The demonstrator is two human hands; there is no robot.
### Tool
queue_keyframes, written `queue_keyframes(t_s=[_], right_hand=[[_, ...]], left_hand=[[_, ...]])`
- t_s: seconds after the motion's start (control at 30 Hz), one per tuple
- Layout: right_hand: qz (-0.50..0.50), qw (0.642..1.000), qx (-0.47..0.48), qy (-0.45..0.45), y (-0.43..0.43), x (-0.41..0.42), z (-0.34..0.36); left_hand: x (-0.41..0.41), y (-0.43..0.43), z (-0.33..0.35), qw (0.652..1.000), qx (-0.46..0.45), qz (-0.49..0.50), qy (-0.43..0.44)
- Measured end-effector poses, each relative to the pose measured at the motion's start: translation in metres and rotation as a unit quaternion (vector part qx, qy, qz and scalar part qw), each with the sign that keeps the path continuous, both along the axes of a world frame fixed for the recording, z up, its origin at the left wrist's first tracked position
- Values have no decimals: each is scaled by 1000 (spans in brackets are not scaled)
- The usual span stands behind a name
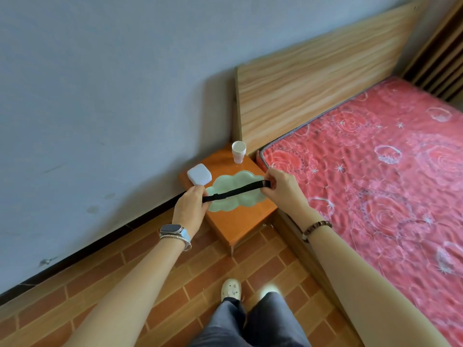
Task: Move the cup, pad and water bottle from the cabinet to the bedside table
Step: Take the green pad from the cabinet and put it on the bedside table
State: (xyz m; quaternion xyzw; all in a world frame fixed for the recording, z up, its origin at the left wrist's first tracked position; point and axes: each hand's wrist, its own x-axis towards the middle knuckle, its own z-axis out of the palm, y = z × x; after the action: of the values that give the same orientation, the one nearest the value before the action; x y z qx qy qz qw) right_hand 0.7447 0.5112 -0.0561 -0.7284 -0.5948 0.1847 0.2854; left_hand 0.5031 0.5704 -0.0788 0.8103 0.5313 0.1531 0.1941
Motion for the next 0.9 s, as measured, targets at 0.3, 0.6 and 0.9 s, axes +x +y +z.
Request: queue_keyframes(t_s=[0.3,0.6,0.9], right_hand=[[-4,998,-54,27,77,57,-37],[64,990,-110,55,165,97,-74],[133,968,-189,101,224,75,-142]], left_hand=[[53,67,-32,998,-50,30,-5],[99,99,-77,983,-107,144,-26],[77,106,-154,950,-160,262,-62]])
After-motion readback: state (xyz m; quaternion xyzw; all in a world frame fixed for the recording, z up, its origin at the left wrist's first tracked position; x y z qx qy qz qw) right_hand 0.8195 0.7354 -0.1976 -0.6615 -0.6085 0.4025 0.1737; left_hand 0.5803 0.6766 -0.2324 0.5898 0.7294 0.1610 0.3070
